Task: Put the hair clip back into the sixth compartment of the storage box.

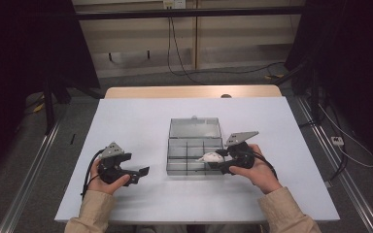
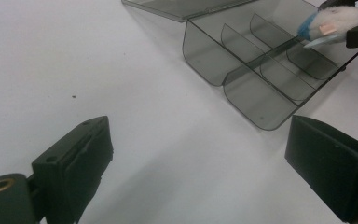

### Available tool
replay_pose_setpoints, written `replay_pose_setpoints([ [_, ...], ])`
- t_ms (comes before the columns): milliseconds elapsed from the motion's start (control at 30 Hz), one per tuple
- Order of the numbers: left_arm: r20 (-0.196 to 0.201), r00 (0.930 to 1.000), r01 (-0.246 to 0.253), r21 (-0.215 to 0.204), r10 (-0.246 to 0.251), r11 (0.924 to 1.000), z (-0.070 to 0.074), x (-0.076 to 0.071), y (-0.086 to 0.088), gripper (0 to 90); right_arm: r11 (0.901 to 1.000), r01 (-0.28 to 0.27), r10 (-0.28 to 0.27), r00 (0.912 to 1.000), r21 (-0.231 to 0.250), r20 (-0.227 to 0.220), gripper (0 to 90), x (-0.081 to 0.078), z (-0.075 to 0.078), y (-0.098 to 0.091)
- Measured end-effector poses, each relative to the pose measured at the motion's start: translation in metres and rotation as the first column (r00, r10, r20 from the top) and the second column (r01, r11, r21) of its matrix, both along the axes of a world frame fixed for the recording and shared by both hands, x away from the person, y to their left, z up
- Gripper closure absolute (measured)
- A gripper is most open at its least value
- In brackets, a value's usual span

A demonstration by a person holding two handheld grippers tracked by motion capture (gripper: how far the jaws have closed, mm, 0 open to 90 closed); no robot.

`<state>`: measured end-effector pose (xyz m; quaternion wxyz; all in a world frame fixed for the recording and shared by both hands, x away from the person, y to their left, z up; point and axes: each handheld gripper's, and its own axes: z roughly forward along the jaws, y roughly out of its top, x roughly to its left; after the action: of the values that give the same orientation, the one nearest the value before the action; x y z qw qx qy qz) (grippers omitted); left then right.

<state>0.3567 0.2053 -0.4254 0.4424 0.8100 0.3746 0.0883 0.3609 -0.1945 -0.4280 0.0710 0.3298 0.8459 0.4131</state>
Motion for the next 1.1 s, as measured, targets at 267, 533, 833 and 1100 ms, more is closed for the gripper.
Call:
replay_pose_setpoints([
  [267, 0.000, 1.0000, 0.001, -0.001, -0.001, 1.0000, 0.0003, -0.0003, 0.0000, 7.2, 1.0000, -0.003, 0.003, 1.0000, 0.000, 0.001, 40.0, -0.0012, 0.0004, -0.0003],
  [533, -0.002, 1.0000, 0.002, 0.006, -0.001, 1.0000, 0.0001, -0.0002, -0.0007, 7.2, 1.0000, -0.005, 0.005, 1.0000, 0.003, 0.001, 39.7, -0.0030, 0.0017, -0.0019],
  [833, 0.000, 1.0000, 0.003, 0.003, -0.003, 1.0000, 0.0005, -0.0005, -0.0020, 7.2, 0.9999, -0.002, 0.002, 1.0000, 0.012, 0.006, 39.2, -0.0057, 0.0037, -0.0043],
  [1100, -0.002, 1.0000, 0.008, 0.004, -0.008, 1.0000, 0.0013, -0.0001, -0.0045, 7.2, 0.9994, 0.015, -0.015, 0.9996, 0.032, 0.024, 30.9, -0.0072, 0.0092, -0.0068],
])
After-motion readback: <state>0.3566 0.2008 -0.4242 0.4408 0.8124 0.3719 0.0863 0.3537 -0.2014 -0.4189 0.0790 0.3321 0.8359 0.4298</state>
